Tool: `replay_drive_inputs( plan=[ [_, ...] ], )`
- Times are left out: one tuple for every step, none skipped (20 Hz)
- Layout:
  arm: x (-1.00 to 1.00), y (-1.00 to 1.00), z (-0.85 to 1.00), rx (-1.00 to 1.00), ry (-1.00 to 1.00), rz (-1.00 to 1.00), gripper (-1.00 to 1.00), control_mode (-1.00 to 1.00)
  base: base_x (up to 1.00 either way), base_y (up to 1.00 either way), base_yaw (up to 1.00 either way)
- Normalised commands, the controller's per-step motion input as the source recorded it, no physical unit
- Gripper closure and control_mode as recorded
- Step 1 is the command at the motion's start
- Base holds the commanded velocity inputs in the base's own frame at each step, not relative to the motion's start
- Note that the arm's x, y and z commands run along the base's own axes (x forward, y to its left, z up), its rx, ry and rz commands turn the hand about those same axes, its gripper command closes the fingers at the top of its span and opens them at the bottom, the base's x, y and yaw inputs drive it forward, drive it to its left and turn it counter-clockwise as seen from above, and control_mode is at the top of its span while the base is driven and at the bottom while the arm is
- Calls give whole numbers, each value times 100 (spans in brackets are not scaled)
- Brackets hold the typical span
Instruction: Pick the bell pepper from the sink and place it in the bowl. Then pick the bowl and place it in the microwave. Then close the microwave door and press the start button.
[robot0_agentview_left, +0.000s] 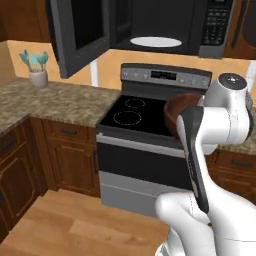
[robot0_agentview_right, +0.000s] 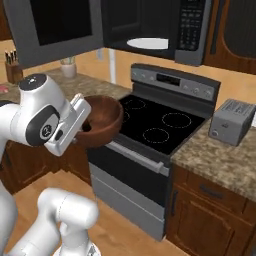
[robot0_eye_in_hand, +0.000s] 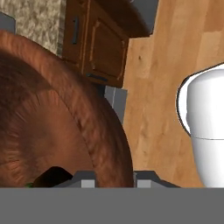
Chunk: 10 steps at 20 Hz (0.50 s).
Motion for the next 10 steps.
replay_drive_inputs(
  plan=[
    [0,0,0,0,0,0,100,100,97,-69,37],
    [0,0,0,0,0,0,100,100,92,-65,33],
    [0,0,0,0,0,0,100,100,98,-56,30],
    [0,0,0,0,0,0,100,100,100,-40,23],
    [0,0,0,0,0,0,100,100,100,-20,17],
    [0,0,0,0,0,0,100,100,100,0,13],
    [0,0,0,0,0,0,100,100,100,0,7],
    [0,0,0,0,0,0,100,100,100,0,6],
    [0,0,0,0,0,0,100,100,100,1,4],
    [0,0,0,0,0,0,100,100,100,3,5]
  ],
)
